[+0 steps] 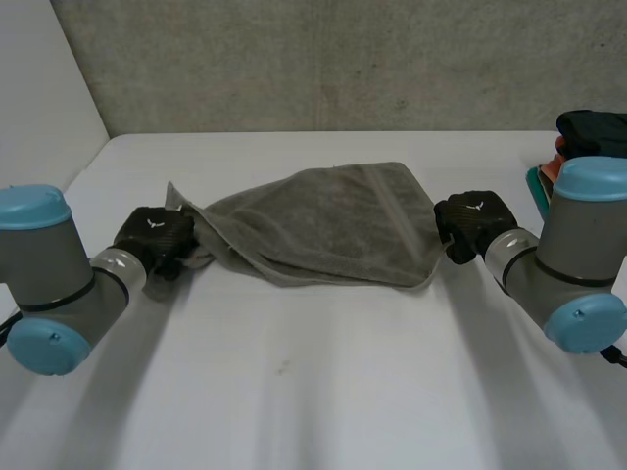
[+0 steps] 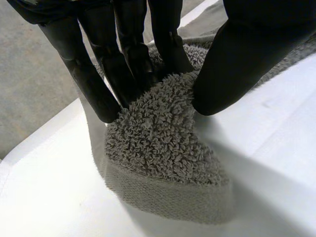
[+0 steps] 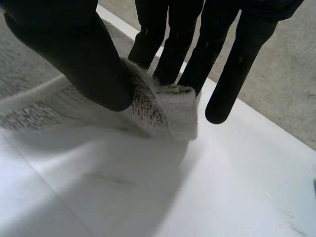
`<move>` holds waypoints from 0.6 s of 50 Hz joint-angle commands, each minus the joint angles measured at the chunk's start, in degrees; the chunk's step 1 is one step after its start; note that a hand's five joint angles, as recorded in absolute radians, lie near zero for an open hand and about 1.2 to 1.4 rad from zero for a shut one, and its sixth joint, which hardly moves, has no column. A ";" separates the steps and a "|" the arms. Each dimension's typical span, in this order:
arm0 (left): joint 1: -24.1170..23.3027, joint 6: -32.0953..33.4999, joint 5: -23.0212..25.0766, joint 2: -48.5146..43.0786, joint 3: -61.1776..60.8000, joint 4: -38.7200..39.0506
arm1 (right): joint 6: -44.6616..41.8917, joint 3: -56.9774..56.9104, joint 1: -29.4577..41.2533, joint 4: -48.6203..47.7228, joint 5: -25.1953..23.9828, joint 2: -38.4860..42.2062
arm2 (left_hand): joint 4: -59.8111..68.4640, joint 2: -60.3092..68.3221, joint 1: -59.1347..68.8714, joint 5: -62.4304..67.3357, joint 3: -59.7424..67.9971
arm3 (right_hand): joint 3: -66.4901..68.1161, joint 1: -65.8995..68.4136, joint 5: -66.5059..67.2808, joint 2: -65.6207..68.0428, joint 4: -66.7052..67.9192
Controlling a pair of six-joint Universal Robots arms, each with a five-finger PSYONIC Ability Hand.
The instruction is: Fold the laundry.
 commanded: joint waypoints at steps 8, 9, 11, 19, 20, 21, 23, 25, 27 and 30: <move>-4.45 4.19 0.36 10.62 -11.36 -7.70 | -0.29 -1.03 0.58 6.14 0.03 -9.82 | 11.32 11.50 13.94 13.45 12.18 | 11.92 14.28 12.81 12.44 11.57; -5.06 4.63 0.10 11.15 -11.98 -8.23 | -0.29 -1.03 0.58 6.32 -0.14 -10.17 | 11.32 11.50 13.94 13.45 12.18 | 11.92 14.28 12.81 12.44 11.57; -6.29 6.12 -0.26 12.20 -13.12 -9.19 | -0.29 -0.86 0.67 6.50 -0.32 -10.87 | -12.82 -12.63 -10.19 -10.69 -11.96 | 11.92 14.28 12.81 12.44 11.57; -3.85 9.21 -3.07 13.09 -8.57 -9.20 | -1.43 -1.03 1.81 6.67 0.29 -9.65 | -52.75 -52.57 -50.13 -50.62 -51.89 | 11.92 14.28 12.81 12.44 11.57; -3.14 9.03 -3.07 13.09 -7.60 -9.11 | -1.61 -1.03 1.81 6.67 0.30 -9.56 | -52.75 -52.57 -50.13 -50.62 -51.89 | 11.92 14.28 12.81 12.44 11.57; -2.70 8.68 -3.07 12.92 -6.63 -9.11 | -1.87 -1.03 1.81 6.67 0.30 -9.47 | -52.59 -52.40 -49.96 -50.45 -51.72 | 11.92 14.28 12.81 12.44 11.57; -1.30 7.72 -2.64 12.74 -3.74 -8.94 | -2.40 -1.03 1.64 6.67 0.21 -9.38 | -50.59 -50.40 -47.96 -48.45 -49.72 | 11.92 14.28 12.81 12.44 11.57; -0.94 6.84 -2.20 12.04 -1.62 -8.85 | -2.66 -1.03 1.55 6.67 0.21 -9.38 | -49.06 -48.88 -46.44 -46.93 -48.20 | 11.92 14.28 12.81 12.44 11.57; -0.33 5.43 -1.06 10.20 1.45 -8.85 | -2.84 -1.03 1.46 6.67 0.03 -9.47 | -44.36 -44.18 -41.74 -42.23 -43.50 | 11.92 14.28 12.81 12.44 11.57; 0.03 4.29 0.52 6.69 6.19 -9.20 | -2.84 -1.03 1.20 6.58 -0.06 -9.64 | -40.99 -40.80 -38.36 -38.85 -40.12 | 11.92 14.28 12.81 12.44 11.57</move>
